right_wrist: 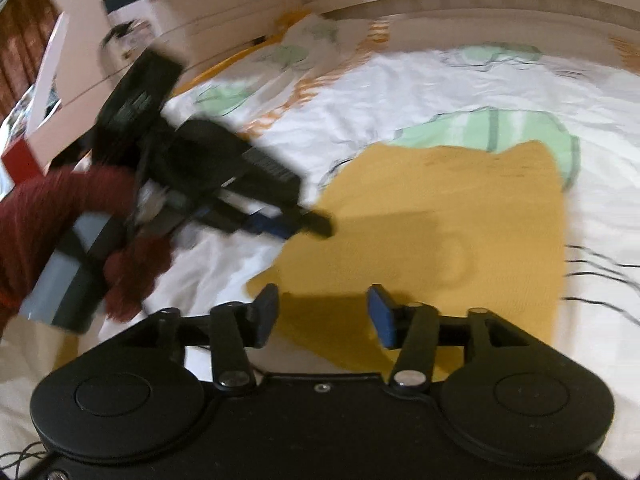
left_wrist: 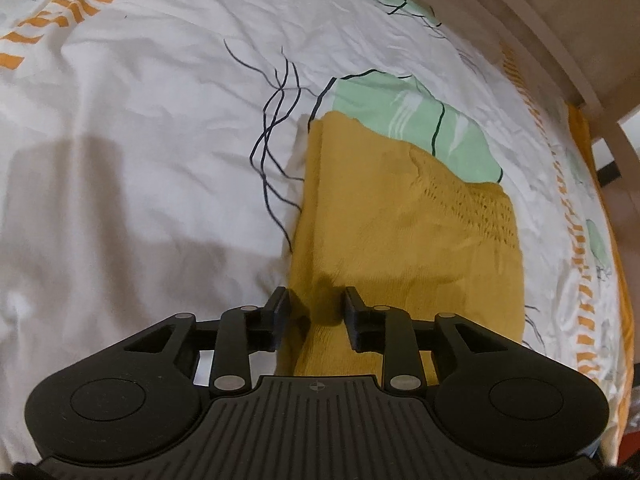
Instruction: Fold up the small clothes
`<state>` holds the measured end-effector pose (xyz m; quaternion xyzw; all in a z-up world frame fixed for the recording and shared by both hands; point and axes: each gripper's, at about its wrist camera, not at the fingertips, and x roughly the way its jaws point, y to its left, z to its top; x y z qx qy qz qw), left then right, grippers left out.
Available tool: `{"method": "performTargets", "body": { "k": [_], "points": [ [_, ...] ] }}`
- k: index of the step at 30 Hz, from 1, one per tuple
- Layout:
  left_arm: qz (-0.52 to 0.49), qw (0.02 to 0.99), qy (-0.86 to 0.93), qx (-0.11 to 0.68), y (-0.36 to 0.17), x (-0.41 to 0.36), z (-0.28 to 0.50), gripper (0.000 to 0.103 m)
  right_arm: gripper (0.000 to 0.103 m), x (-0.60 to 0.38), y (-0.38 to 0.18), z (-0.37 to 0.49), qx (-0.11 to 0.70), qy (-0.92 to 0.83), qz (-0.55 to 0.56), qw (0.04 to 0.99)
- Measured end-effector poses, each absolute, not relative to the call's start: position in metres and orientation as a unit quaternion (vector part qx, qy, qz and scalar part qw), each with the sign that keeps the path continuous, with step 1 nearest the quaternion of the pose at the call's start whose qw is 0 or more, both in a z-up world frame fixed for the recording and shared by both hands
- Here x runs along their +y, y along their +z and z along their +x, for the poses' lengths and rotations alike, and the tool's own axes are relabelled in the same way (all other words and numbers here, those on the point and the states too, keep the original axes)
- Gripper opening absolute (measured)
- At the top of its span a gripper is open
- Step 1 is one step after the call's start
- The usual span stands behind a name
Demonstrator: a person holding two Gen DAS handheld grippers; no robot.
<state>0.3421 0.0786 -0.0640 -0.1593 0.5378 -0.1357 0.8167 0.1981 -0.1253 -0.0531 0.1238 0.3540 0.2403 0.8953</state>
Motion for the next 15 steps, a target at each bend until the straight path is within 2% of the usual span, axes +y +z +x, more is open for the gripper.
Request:
{"method": "performTargets", "body": {
  "k": [7,9,15],
  "points": [
    [-0.161,0.816,-0.139,0.537,-0.064,0.08,0.334,0.03,0.06,-0.164,-0.048,0.221,0.343,0.176,0.143,0.911],
    [-0.158,0.817,-0.141,0.537,-0.063,0.079,0.331,0.03,0.069,-0.171,-0.049,0.234,0.339,0.165,0.144,0.915],
    [-0.144,0.822,-0.139,0.534,-0.061,0.076,0.328,0.03,0.07,-0.174,-0.056,0.268,0.333,0.151,0.125,0.922]
  ]
}}
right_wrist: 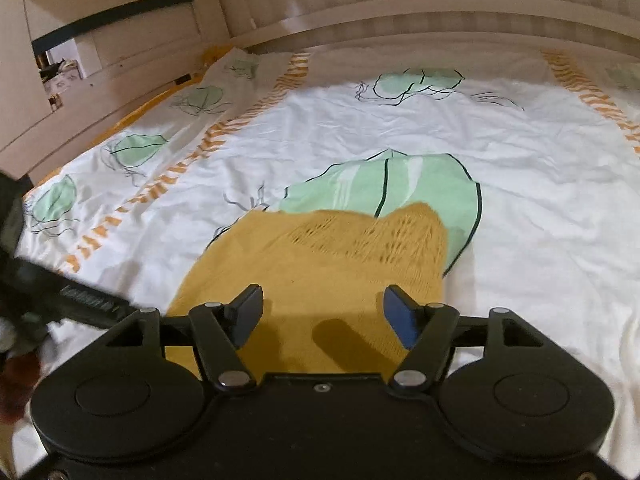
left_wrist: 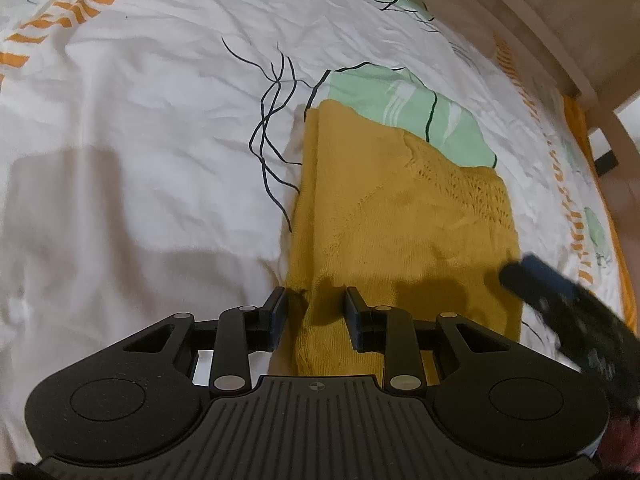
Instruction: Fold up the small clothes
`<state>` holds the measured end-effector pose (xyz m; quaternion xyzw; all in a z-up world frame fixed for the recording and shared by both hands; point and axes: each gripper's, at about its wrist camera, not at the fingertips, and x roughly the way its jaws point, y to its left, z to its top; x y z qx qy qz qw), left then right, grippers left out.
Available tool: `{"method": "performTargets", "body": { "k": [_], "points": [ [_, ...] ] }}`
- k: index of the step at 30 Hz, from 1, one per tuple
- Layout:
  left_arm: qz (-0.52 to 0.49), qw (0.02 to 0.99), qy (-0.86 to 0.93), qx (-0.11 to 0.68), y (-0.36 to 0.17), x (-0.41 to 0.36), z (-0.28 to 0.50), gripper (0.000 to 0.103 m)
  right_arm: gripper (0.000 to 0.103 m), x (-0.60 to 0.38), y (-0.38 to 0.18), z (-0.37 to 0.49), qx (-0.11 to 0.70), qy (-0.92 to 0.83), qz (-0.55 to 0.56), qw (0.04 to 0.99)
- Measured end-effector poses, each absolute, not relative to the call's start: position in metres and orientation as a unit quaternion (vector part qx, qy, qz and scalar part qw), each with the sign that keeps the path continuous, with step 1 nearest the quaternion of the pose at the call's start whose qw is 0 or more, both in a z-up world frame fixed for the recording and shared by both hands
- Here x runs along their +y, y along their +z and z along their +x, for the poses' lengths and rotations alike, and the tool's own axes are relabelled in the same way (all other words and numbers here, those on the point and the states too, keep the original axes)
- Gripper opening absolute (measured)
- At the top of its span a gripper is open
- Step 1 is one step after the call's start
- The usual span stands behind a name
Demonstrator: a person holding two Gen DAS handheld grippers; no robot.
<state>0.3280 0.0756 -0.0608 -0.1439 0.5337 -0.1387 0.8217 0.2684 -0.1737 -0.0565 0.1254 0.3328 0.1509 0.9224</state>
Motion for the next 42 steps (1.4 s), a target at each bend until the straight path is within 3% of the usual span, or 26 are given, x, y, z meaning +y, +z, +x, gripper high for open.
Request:
{"method": "performTargets", "body": {
  "k": [17,22,27,34,38,42],
  "points": [
    [-0.13,0.826,-0.152,0.527,-0.059,0.076,0.32,0.03,0.071,-0.191,-0.073,0.307,0.352,0.117,0.128,0.92],
    [-0.156,0.831,-0.164,0.508,-0.05,0.094,0.313,0.031,0.077,-0.215,-0.068,0.297,0.35,0.115,0.177,0.913],
    [-0.174,0.824,-0.179,0.509,-0.051,0.103,0.306,0.046,0.078,-0.24,-0.075,0.284,0.365,0.119,0.226,0.895],
    [-0.195,0.79,-0.202,0.545,-0.075,0.093,0.302,0.049,0.081,-0.25,-0.087,0.275,0.38,0.142,0.253,0.878],
    [-0.196,0.788,-0.209,0.545,-0.078,0.085,0.306,0.065,0.081,-0.252,-0.096,0.279,0.384,0.159,0.279,0.866],
    [-0.191,0.788,-0.214,0.545,-0.08,0.075,0.309,0.07,0.082,-0.254,-0.109,0.289,0.389,0.164,0.307,0.853]
  ]
}}
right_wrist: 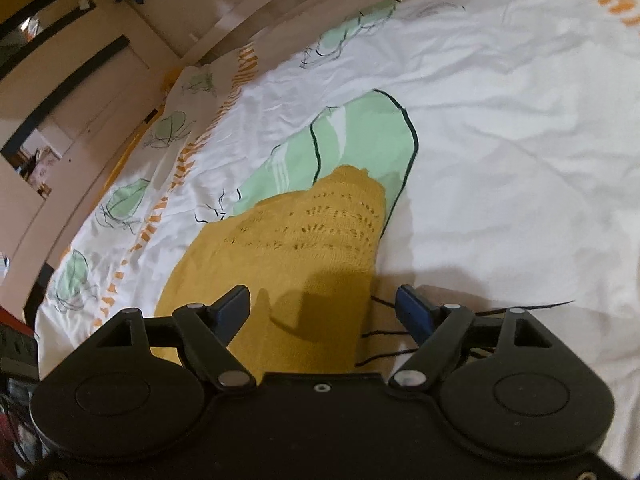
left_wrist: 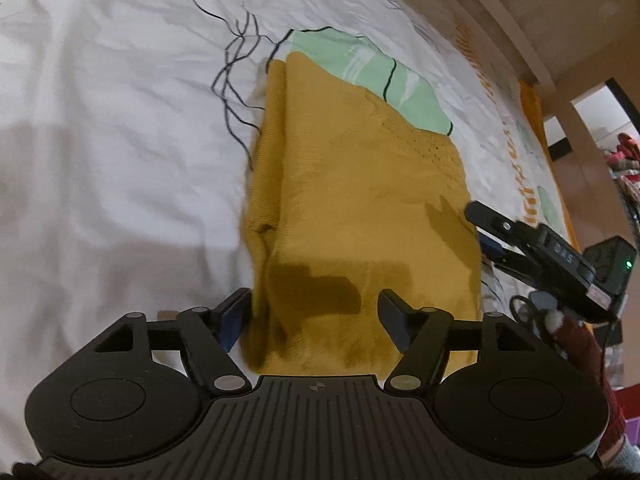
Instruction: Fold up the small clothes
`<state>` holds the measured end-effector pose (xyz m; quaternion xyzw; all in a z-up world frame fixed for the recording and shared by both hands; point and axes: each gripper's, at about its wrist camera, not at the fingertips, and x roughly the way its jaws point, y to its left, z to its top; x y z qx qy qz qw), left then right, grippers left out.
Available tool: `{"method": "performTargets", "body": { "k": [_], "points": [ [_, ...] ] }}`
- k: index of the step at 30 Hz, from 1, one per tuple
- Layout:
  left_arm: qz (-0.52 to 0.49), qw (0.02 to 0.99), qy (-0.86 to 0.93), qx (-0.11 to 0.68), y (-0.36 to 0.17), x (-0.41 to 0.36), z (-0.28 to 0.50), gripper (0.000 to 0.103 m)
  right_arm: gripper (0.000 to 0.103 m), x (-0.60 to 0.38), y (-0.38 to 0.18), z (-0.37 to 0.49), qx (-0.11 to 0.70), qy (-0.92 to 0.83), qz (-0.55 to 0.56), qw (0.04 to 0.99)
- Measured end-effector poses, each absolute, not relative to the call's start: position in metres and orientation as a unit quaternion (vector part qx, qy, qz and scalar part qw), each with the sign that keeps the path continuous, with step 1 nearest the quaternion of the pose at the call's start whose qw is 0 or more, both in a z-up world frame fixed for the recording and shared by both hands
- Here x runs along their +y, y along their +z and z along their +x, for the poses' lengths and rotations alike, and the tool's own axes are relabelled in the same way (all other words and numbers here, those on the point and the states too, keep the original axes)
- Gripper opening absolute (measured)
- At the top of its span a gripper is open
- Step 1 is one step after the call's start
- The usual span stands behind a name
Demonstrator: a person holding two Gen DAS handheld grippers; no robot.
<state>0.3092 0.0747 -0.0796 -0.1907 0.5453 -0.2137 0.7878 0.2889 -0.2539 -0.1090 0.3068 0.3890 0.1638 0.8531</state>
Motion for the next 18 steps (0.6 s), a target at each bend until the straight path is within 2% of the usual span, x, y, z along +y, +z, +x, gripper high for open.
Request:
{"method": "performTargets", "body": {
  "k": [3,11,12,13,14,15,16,17,18],
  "points": [
    [-0.188,0.785,-0.22,0.547,-0.082,0.067,0.312,0.075,0.083,-0.255,-0.116,0.296,0.385,0.172,0.324,0.847],
    [-0.213,0.763,-0.248,0.557,-0.091,0.053,0.324,0.075,0.087,-0.245,-0.124,0.321,0.38,0.208,0.352,0.83],
    [-0.217,0.761,-0.251,0.558,-0.091,0.053,0.324,0.072,0.087,-0.244,-0.124,0.321,0.38,0.21,0.353,0.829],
    [-0.225,0.758,-0.255,0.557,-0.092,0.053,0.325,0.068,0.087,-0.244,-0.125,0.322,0.38,0.211,0.354,0.828],
    [-0.235,0.753,-0.258,0.557,-0.094,0.053,0.325,0.041,0.087,-0.243,-0.124,0.323,0.382,0.214,0.351,0.828],
    [-0.245,0.747,-0.256,0.563,-0.097,0.054,0.325,0.016,0.08,-0.243,-0.123,0.323,0.385,0.214,0.346,0.828],
    [-0.26,0.736,-0.258,0.569,-0.101,0.055,0.325,0.017,0.071,-0.242,-0.122,0.323,0.392,0.212,0.336,0.83],
    [-0.268,0.732,-0.262,0.569,-0.104,0.055,0.324,0.016,0.051,-0.243,-0.12,0.323,0.4,0.204,0.326,0.832],
    [-0.263,0.734,-0.264,0.567,-0.102,0.054,0.323,0.016,0.047,-0.244,-0.119,0.322,0.408,0.199,0.321,0.831]
  ]
}}
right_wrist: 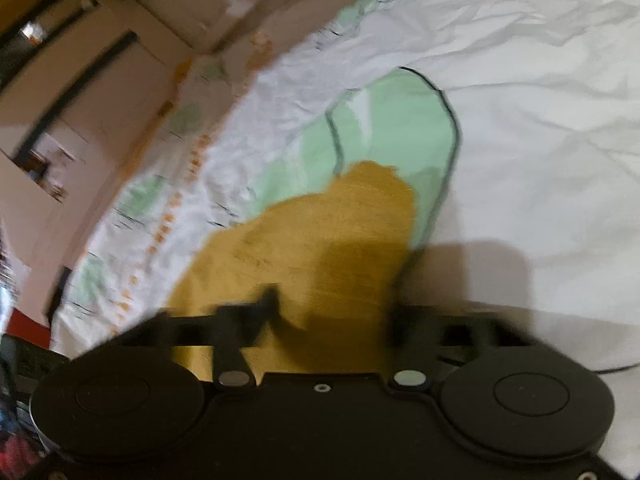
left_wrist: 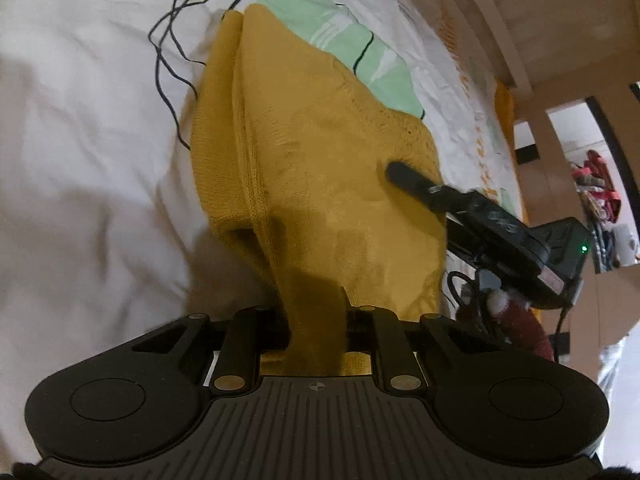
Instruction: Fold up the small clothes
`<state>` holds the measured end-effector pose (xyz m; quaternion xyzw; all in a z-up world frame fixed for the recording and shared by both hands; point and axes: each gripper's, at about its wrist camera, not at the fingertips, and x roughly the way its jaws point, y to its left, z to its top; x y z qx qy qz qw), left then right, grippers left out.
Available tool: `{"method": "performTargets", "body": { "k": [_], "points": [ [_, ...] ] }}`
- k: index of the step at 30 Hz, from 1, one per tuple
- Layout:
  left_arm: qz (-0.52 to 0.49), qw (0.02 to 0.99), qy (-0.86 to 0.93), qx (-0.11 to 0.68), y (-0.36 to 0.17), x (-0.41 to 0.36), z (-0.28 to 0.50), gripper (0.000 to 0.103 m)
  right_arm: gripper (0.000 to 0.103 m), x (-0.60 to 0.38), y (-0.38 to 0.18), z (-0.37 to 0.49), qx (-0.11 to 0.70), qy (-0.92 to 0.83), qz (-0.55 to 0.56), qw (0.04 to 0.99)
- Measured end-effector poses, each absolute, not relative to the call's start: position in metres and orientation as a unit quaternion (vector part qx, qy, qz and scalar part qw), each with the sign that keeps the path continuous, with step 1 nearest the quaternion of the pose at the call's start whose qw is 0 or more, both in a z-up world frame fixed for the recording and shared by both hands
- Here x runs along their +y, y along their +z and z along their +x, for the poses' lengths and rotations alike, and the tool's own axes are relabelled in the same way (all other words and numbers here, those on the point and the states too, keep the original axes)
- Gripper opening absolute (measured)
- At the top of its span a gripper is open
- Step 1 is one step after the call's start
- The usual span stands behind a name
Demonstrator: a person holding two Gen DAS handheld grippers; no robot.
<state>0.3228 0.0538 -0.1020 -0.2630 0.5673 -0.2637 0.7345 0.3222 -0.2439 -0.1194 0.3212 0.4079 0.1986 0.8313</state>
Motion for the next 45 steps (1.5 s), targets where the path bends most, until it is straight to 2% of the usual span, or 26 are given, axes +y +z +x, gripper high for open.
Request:
{"method": "performTargets", "body": {
  "k": [5,13,22,26,31,32,36,41,44,45],
  "points": [
    [-0.27,0.737,-0.289,0.549,-0.081,0.05,0.306,0.016,0.041,-0.245,-0.095,0.307,0.408,0.198,0.315,0.834],
    [-0.262,0.728,-0.32,0.547,-0.058,0.031,0.236,0.016,0.04,-0.253,-0.059,0.234,0.436,0.195,0.304,0.824],
    [-0.259,0.719,-0.335,0.552,-0.061,0.019,0.139,0.016,0.041,-0.275,-0.055,0.137,0.458,0.181,0.312,0.812],
    [-0.242,0.733,-0.304,0.558,-0.074,0.015,0.114,0.017,0.046,-0.28,-0.066,0.111,0.451,0.154,0.319,0.819],
    [-0.195,0.778,-0.244,0.545,-0.085,0.016,0.1,0.021,0.051,-0.285,-0.07,0.097,0.43,0.085,0.266,0.859],
    [-0.191,0.785,-0.24,0.538,-0.084,0.017,0.098,0.021,0.054,-0.286,-0.069,0.095,0.427,0.082,0.259,0.863],
    [-0.15,0.813,-0.223,0.517,-0.08,0.009,0.086,0.021,0.056,-0.28,-0.063,0.088,0.405,0.068,0.199,0.89],
    [-0.099,0.846,-0.208,0.481,-0.067,0.001,0.063,0.021,0.058,-0.279,-0.059,0.075,0.369,0.059,0.198,0.906],
    [-0.077,0.868,-0.211,0.444,-0.049,0.003,0.041,0.021,0.068,-0.28,-0.053,0.067,0.344,0.057,0.188,0.918],
    [-0.072,0.874,-0.214,0.431,-0.044,0.009,0.033,0.021,0.068,-0.28,-0.05,0.065,0.334,0.057,0.184,0.923]
  ]
}}
